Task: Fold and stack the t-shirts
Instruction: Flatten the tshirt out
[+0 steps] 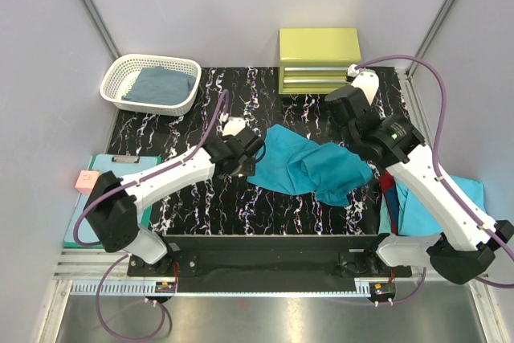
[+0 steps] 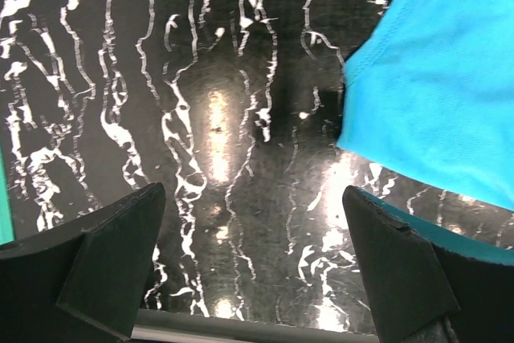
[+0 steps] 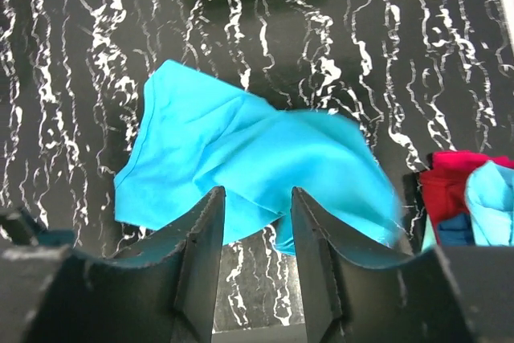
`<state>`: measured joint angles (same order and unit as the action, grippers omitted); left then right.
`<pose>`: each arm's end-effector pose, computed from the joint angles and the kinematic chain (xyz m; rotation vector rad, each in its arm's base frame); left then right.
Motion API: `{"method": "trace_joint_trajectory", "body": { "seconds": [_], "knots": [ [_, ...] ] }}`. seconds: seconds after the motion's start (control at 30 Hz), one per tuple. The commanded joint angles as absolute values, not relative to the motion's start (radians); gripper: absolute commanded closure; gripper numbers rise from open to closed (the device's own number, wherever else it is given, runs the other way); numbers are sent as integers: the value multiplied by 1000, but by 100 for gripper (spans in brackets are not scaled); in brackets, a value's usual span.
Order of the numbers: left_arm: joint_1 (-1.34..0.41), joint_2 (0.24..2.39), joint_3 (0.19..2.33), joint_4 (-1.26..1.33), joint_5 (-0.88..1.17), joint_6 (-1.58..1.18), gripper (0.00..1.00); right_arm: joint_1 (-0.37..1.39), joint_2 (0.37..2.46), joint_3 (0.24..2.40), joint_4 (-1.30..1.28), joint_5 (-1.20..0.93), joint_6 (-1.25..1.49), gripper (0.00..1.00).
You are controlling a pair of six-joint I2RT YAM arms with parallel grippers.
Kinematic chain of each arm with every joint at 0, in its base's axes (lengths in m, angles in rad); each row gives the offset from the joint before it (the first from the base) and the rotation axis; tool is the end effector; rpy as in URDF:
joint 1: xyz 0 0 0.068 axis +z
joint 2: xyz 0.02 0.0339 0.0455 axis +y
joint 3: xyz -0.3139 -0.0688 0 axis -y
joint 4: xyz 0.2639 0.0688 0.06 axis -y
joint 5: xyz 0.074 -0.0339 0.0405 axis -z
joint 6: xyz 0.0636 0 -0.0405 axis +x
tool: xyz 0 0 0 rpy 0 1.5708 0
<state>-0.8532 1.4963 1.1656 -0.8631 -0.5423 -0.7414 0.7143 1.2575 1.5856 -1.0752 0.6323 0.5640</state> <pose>0.2306 -0.2142 0.2781 0.0073 2.4979 0.1440 0.2102 0.1325 0.4688 0.1435 2.1462 -0.0042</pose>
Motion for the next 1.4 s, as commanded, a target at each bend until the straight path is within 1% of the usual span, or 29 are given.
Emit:
{"method": "trace_joint_trajectory", "body": {
  "seconds": [0.0,0.1,0.23,0.37,0.53,0.73,0.83,0.97,1.07,1.1,1.2,1.23,1.33,1.37],
  "knots": [
    [-848,1520,1233,-819,-511,-727,1,712,1244,1546,-1040,572,546,54],
    [-848,1519,1236,-818,-514,-724,1,712,1217,1456,-1032,540,577,56],
    [-847,1514,1235,-812,-525,-709,1,712,1172,1298,-990,486,623,64],
    [-841,1551,1247,-804,-509,-698,1,712,1173,1189,-930,424,660,67],
    [-810,1644,1293,-776,-456,-675,1,712,1224,1117,-899,367,664,68],
    [-799,1759,1384,-758,-403,-643,1,719,1246,1094,-902,321,681,69],
    [-799,1798,1393,-746,-384,-638,3,742,1241,1065,-920,327,712,69],
    [-799,1833,1387,-732,-370,-630,8,752,1200,1023,-919,328,741,69],
    [-799,1864,1388,-729,-370,-623,14,755,1187,1017,-922,340,744,69],
    [-799,1871,1390,-730,-370,-620,21,755,1186,1020,-923,345,744,69],
    [-798,1891,1394,-729,-367,-618,37,755,1184,1037,-927,354,729,68],
    [-796,1893,1396,-729,-367,-618,46,755,1186,1042,-930,357,723,68],
    [-798,1907,1399,-729,-362,-617,57,755,1195,1051,-930,360,715,68],
    [-796,1914,1399,-727,-362,-615,57,755,1198,1052,-930,360,713,68]
  ]
}}
